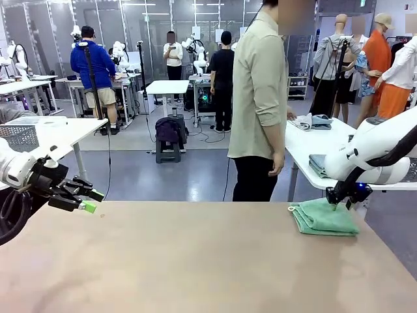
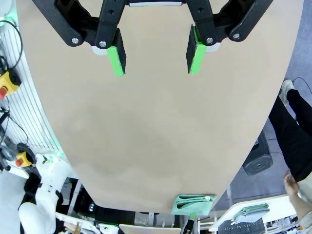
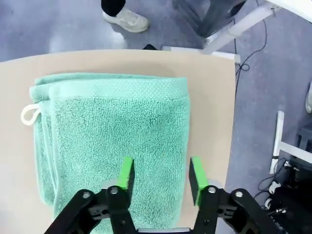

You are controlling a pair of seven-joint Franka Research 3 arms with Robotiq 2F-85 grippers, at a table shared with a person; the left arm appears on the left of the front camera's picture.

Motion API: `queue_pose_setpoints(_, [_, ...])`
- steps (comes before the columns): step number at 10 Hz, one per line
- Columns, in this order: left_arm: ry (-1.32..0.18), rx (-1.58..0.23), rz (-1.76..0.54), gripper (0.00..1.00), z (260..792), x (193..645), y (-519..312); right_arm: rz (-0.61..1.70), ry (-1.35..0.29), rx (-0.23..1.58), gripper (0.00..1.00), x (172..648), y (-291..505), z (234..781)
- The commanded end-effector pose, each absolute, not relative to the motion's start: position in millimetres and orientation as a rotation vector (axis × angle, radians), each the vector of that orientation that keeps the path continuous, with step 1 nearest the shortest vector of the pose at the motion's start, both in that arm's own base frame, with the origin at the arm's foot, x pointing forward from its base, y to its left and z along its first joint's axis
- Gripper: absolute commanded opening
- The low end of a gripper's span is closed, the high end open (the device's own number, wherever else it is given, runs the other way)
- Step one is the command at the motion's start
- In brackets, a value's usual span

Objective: Fold the towels and place them in the basket.
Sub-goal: Place the folded Towel with hook on the right side of the table.

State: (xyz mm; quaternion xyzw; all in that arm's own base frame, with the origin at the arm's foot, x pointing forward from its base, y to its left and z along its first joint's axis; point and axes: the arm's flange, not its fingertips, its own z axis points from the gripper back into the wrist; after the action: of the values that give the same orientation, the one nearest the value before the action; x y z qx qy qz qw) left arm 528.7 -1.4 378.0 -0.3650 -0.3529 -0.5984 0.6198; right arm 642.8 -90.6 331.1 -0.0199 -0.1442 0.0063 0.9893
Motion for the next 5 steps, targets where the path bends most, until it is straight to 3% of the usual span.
queue_pose_setpoints(1, [-0.814, -0.838, -1.376, 0.65, 379, 527, -1, 0.049, -0.288, -0.063, 0.77, 632, -91, 355])
queue_pose_setpoints(2, [-0.814, -0.838, -1.376, 0.65, 379, 527, -1, 0.046, -0.307, -0.081, 0.86, 616, -84, 381])
queue_pose_setpoints(3, [-0.814, -0.838, -1.376, 0.65, 379, 527, -1, 0.049, -0.324, -0.076, 0.80, 593, -75, 417])
queue_pose_setpoints(5, [-0.814, -0.838, -1.376, 0.65, 379, 527, -1, -0.019, -0.288, -0.034, 0.80, 529, -55, 495])
